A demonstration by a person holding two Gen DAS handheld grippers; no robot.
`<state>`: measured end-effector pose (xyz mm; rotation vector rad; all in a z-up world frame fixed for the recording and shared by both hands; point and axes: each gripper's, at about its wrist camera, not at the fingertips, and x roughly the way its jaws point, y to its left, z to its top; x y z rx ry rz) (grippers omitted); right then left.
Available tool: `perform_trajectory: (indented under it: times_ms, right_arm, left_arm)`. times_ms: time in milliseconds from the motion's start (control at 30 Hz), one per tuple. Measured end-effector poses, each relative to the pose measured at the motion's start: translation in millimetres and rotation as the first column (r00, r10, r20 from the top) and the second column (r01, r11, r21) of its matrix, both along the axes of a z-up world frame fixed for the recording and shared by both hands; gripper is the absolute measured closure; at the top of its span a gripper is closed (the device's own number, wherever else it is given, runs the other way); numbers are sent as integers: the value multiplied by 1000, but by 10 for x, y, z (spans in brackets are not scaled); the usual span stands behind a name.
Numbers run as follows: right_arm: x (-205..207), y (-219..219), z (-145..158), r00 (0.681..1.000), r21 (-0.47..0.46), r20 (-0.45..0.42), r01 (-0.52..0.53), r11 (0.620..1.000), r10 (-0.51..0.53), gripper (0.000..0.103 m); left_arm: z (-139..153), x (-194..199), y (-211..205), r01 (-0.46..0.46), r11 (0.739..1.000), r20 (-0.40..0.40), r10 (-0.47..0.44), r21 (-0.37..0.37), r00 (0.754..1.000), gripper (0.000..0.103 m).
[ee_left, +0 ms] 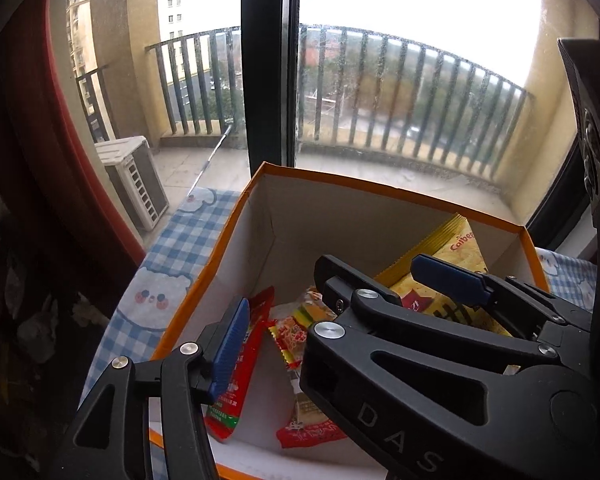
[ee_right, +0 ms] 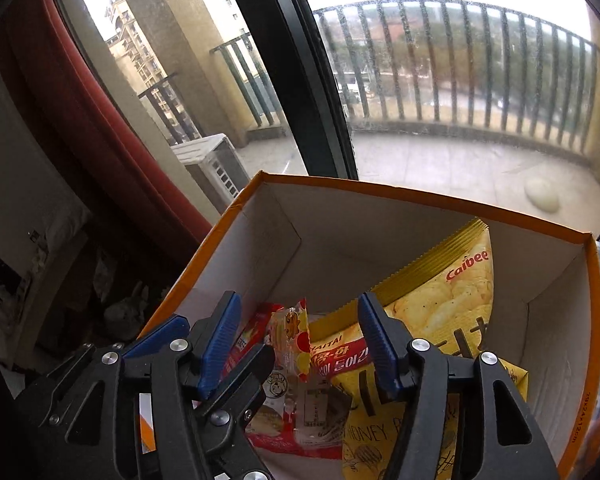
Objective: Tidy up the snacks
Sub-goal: 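Open the left tool over the box while the right tool releases the candy inside, then withdraw both tools from the box toward the remaining snacks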
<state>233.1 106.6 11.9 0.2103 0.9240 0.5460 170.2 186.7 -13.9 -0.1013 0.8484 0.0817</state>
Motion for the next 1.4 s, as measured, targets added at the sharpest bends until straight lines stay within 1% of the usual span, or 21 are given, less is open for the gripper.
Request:
perform_trajectory:
  times_ms: [133, 300, 400, 467, 533, 600, 700, 767, 933, 1033, 1133, 1200, 1300, 1400]
  right_arm:
    - [-103, -52, 118, 998, -27, 55, 6, 1000, -4, 24]
    - [-200, -177, 249, 994, -55, 108, 26, 998, -20, 21]
    - [-261, -259, 316, 990, -79, 140, 33, 996, -22, 20]
    - [-296, -313, 358, 988, -91, 152, 40, 995, -26, 18]
    - [-321, -379, 387, 986, -91, 165, 53, 994, -38, 15]
    - [-345, -476, 436, 981, -88, 184, 78, 993, -61, 14]
    - [-413, -660, 510, 972, -86, 216, 118, 989, -97, 8]
    - [-463, -782, 548, 966, -90, 230, 138, 986, -114, 7]
    - [-602, -1062, 593, 960, -74, 248, 153, 985, -131, 6]
    - [-712, -1241, 618, 954, -73, 266, 167, 983, -142, 5]
    - [-812, -1430, 623, 948, -71, 271, 195, 978, -169, 3]
    - [-876, -1555, 623, 942, -74, 279, 217, 973, -188, 2]
    - [-976, -1725, 600, 935, -84, 287, 241, 967, -208, 2]
    - [-1058, -1863, 541, 932, -100, 284, 261, 960, -223, 2]
  left_arm:
    - [45, -39, 2, 28, 999, 34, -27, -22, 999, 39]
    - [147, -112, -88, 65, 997, 83, -62, -30, 995, 34]
    - [204, -149, -165, 89, 995, 106, -86, -33, 991, 32]
    - [240, -176, -221, 101, 995, 121, -97, -25, 988, 30]
    - [279, -204, -292, 115, 993, 139, -111, -21, 984, 30]
    - [317, -220, -368, 127, 991, 155, -120, -36, 981, 29]
    - [363, -235, -487, 141, 987, 166, -127, -74, 978, 29]
    - [389, -252, -575, 148, 985, 172, -131, -88, 976, 27]
    - [473, -361, -820, 159, 984, 188, -142, -79, 972, 27]
    - [496, -440, -962, 189, 978, 200, -169, -86, 965, 26]
    - [497, -495, -1101, 205, 974, 192, -184, -98, 964, 20]
    - [467, -515, -1185, 210, 970, 176, -187, -119, 966, 15]
    - [417, -574, -1339, 236, 961, 169, -210, -146, 963, 14]
    - [373, -649, -1519, 264, 957, 173, -241, -120, 955, 13]
